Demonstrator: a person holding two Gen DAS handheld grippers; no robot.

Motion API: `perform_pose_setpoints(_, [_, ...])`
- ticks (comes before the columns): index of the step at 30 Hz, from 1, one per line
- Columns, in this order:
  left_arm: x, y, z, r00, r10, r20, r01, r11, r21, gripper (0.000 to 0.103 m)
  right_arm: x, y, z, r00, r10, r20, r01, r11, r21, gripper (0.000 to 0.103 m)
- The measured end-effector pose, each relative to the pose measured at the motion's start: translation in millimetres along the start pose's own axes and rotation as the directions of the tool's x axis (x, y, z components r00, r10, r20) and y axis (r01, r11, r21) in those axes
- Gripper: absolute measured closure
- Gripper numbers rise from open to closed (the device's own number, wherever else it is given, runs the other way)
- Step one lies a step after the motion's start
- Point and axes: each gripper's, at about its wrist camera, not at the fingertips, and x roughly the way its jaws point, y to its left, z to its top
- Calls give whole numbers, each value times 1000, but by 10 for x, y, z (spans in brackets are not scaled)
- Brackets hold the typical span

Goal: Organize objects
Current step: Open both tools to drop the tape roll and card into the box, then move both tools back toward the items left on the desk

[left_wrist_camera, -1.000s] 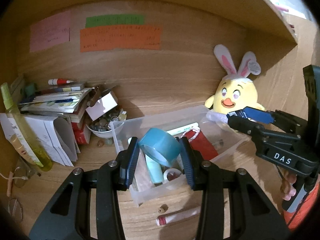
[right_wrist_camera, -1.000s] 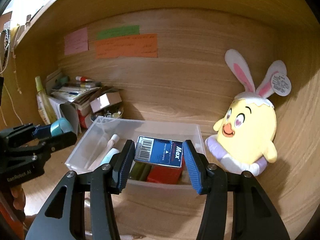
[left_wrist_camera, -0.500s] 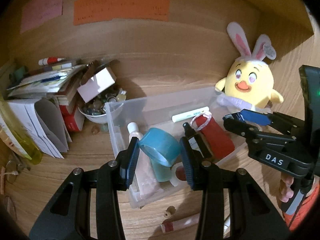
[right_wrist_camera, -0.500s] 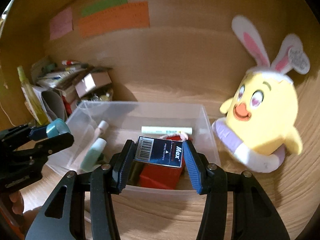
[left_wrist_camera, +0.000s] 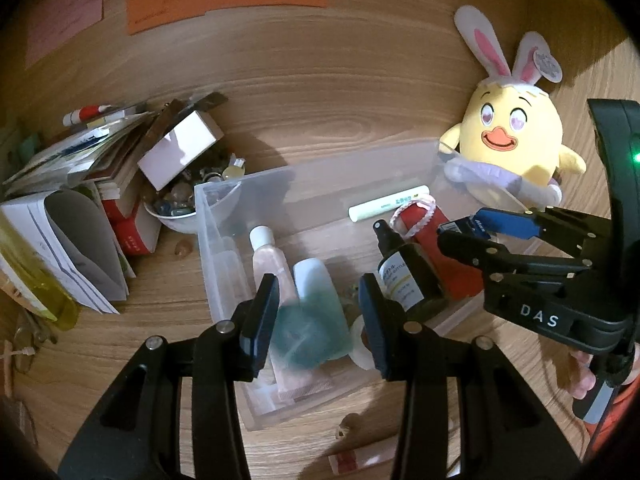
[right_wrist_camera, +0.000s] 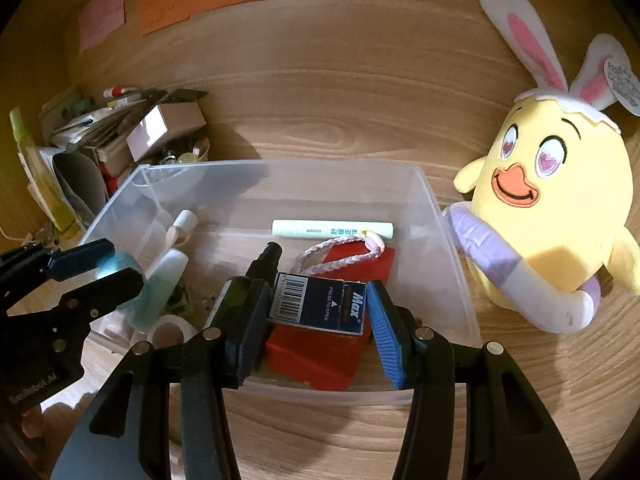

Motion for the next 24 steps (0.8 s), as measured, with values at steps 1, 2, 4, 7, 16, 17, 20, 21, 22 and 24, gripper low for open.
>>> perform_pose_setpoints(1, [2, -1, 1, 1000, 2, 0, -2, 1000, 1, 61, 5, 3, -2, 1000, -2, 0, 2, 1000, 0, 56])
perform_pose_setpoints(2, [-1, 1, -1, 1000, 2, -1, -2, 1000, 1, 60, 5, 2, -1, 1000, -10, 1, 10, 1000, 2, 56])
perform_pose_setpoints(4, [-20, 8, 0, 1000, 1, 2, -1, 1000, 1, 54, -5, 6, 0, 1000, -18, -1, 18, 1000, -4, 55])
perform_pose_setpoints(7, [-99, -10, 6, 1000, 8, 28, -9, 1000, 10, 47, -46, 1, -1, 1000, -19, 9, 19, 1000, -4, 47])
perform_pose_setpoints(16, [-419, -91, 3, 995, 18, 101, -22, 999, 32, 14, -343, 13, 27, 998, 11, 62, -11, 1000, -1, 37])
perform_pose_setpoints(17, [-454, -91, -11, 995, 17, 103, -20, 999, 30, 12, -402, 21, 17, 997, 13, 72, -13, 1000, -4, 36])
perform_pose_setpoints(20, [-541, -83, -65, 994, 14, 106, -17, 999, 28, 11, -544, 51, -37, 996, 13, 92, -11, 1000, -23, 34])
perform_pose_setpoints(21, [-568, -79, -86, 994, 15, 106, -18, 999, 28, 11, -586, 62, -62, 995, 14, 96, -11, 999, -31, 34])
perform_pose_setpoints(22, [-600, -72, -115, 994, 17, 105, -20, 999, 29, 11, -620, 66, -82, 995, 15, 98, -12, 999, -36, 34])
perform_pose_setpoints(24, [-641, -70, -165, 995, 17, 101, -20, 999, 29, 11, -685, 83, -146, 995, 21, 102, -16, 999, -47, 34])
